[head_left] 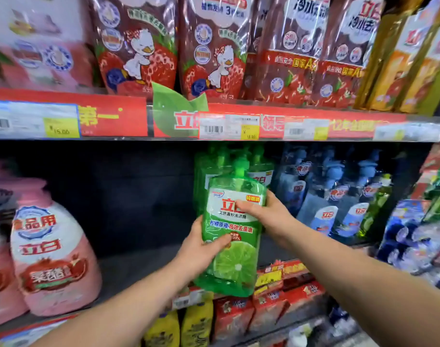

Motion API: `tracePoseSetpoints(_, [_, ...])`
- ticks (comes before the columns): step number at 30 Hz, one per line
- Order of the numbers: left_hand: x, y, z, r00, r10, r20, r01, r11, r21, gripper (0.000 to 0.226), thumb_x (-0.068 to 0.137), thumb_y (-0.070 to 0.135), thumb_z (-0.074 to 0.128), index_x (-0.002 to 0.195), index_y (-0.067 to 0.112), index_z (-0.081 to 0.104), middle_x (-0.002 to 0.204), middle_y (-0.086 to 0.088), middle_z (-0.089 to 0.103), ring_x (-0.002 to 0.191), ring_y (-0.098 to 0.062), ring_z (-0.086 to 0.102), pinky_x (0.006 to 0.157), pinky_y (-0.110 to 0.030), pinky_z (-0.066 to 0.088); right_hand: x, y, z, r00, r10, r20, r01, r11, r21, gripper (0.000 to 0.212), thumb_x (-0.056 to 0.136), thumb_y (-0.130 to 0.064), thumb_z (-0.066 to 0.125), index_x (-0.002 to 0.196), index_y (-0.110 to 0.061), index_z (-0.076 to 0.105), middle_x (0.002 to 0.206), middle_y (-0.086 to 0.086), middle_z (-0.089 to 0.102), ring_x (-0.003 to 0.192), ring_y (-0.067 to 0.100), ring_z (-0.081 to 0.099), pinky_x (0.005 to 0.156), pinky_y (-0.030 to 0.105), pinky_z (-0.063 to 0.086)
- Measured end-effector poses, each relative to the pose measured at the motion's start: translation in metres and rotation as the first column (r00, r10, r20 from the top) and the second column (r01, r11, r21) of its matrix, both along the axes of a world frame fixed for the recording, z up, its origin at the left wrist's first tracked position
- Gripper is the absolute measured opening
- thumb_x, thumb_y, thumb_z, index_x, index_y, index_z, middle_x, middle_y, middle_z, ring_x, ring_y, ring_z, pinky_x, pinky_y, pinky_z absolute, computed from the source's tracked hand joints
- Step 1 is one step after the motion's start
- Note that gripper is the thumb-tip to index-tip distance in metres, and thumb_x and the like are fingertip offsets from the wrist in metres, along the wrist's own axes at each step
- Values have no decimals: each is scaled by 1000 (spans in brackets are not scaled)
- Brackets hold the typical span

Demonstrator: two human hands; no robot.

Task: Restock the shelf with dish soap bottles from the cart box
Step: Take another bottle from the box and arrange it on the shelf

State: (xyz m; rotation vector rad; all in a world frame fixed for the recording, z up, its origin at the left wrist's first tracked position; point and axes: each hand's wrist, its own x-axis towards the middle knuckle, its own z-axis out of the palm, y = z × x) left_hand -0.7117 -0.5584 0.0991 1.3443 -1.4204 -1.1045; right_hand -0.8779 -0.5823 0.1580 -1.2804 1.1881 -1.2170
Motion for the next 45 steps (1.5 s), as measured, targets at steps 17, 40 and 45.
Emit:
tracePoseSetpoints(17, [-31, -85, -28, 950, 228, 211, -236, 972, 13, 83, 65, 16, 84, 130, 10, 33, 106, -5, 63, 93, -22, 64, 76, -37, 56, -35, -101, -28, 877, 234, -420, -253, 967, 11, 35, 73, -8, 79, 80, -28, 51, 90, -10, 63, 72, -8, 57, 57, 0, 44])
tracePoseSetpoints(40, [-29, -128, -37, 976, 194, 98, -200, 978, 63, 91, 66, 4, 82, 139, 14, 29, 122, -5, 58, 111, -22, 56, 97, -36, 47, -33, -131, -24, 716, 133, -685, -157, 987, 27, 76, 75, -44, 73, 134, -14, 36, 135, 4, 54, 123, 22, 50, 85, 19, 32])
tracePoseSetpoints(45, [-30, -127, -35, 970, 209, 127, -220, 972, 78, 92, 65, 6, 83, 139, 15, 29, 123, -6, 58, 112, -23, 56, 98, -36, 46, -32, -130, -24, 722, 138, -678, -154, 987, 37, 75, 76, -42, 74, 133, -13, 36, 135, 5, 53, 124, 24, 49, 87, 21, 33])
